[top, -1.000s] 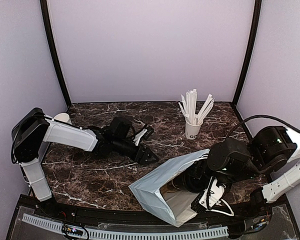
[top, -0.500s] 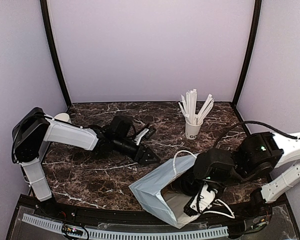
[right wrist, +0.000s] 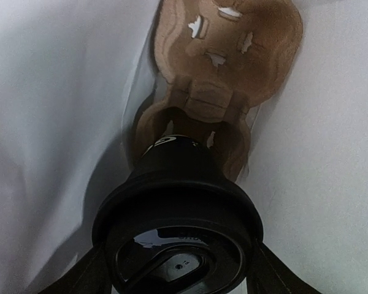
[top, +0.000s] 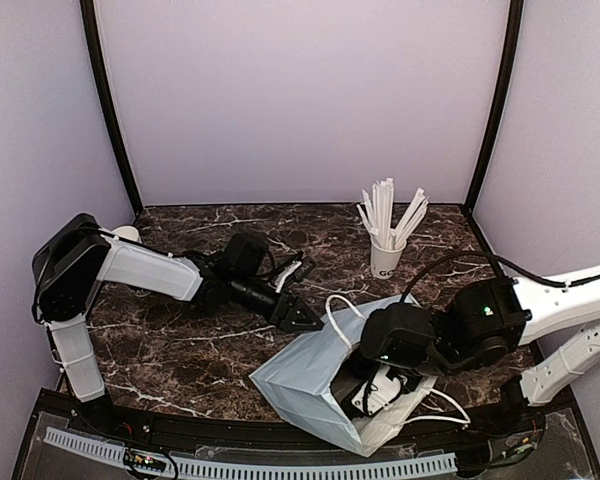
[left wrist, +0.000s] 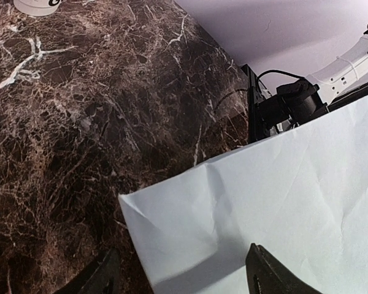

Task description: Pack the takeout coffee

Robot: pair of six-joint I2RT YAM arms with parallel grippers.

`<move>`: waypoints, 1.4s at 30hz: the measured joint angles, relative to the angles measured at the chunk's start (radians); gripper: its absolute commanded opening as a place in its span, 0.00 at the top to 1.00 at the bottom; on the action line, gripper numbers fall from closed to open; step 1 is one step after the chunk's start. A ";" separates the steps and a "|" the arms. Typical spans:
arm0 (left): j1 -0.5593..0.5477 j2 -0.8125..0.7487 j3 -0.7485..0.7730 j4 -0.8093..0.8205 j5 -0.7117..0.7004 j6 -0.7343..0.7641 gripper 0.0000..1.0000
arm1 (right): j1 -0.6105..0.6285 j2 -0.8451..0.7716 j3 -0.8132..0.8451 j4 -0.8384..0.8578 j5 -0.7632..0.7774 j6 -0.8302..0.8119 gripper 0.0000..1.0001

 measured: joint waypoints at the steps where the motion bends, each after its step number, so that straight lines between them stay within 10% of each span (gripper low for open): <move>1: 0.000 0.002 0.000 0.008 0.009 -0.003 0.27 | -0.003 0.009 0.005 0.000 0.005 0.006 0.60; 25: 0.073 0.058 -0.068 0.141 0.120 -0.023 0.29 | -0.061 0.205 0.174 -0.046 0.045 0.184 0.61; 42: 0.153 -0.016 -0.119 0.138 0.120 -0.018 0.28 | -0.230 0.461 0.554 -0.322 -0.207 0.259 0.61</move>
